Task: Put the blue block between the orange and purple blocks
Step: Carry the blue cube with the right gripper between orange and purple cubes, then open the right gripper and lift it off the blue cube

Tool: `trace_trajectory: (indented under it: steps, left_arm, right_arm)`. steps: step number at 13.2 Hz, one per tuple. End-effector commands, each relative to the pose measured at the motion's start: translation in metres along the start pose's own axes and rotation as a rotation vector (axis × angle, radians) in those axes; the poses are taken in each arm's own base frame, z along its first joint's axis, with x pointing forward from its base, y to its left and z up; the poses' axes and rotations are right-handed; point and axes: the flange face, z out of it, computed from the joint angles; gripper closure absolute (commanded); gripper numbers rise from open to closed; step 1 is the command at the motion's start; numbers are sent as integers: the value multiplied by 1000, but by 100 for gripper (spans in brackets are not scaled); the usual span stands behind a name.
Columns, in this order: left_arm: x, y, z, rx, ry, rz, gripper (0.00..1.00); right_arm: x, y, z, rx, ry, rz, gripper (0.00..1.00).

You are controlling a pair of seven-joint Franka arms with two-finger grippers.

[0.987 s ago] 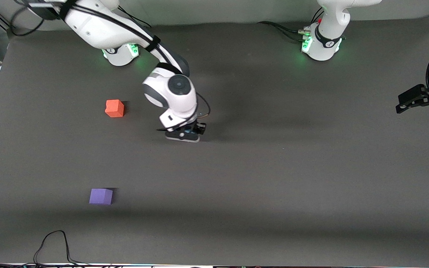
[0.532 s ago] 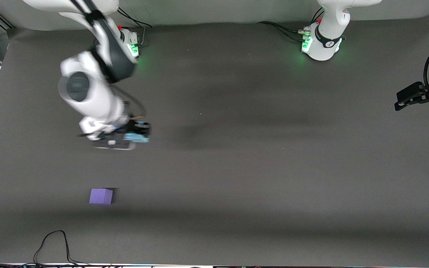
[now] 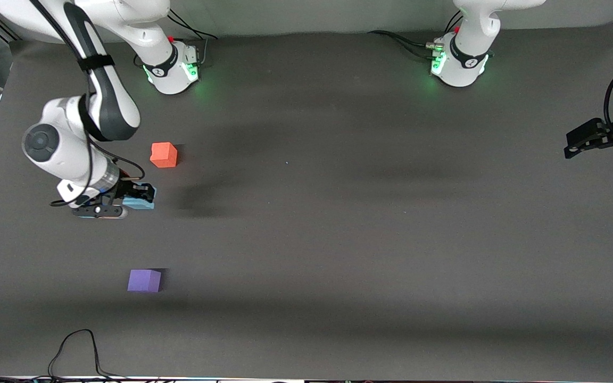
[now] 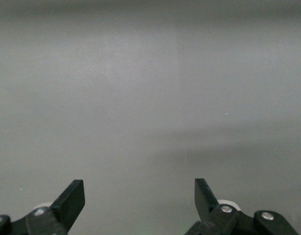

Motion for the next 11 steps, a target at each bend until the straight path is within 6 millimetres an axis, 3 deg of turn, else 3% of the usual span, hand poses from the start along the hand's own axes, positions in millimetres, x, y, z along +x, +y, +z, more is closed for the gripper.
trace_trajectory:
  steps: [1,4,6,10,11]
  left_arm:
    - [-10,2,-3,18,-2,18,0]
    - [-9,4,1,17,-17,21,0]
    - [-9,4,3,16,-23,36,0]
    - [-10,2,5,15,-34,49,0]
    - [-10,1,5,15,-34,47,0]
  right_arm:
    - [0,0,40,16,38,-10,67]
    - [6,10,82,11,73,1,67]
    - [7,15,96,7,92,-18,67]
    - [7,18,102,5,92,-14,63]
    - [7,18,102,5,92,-14,52]
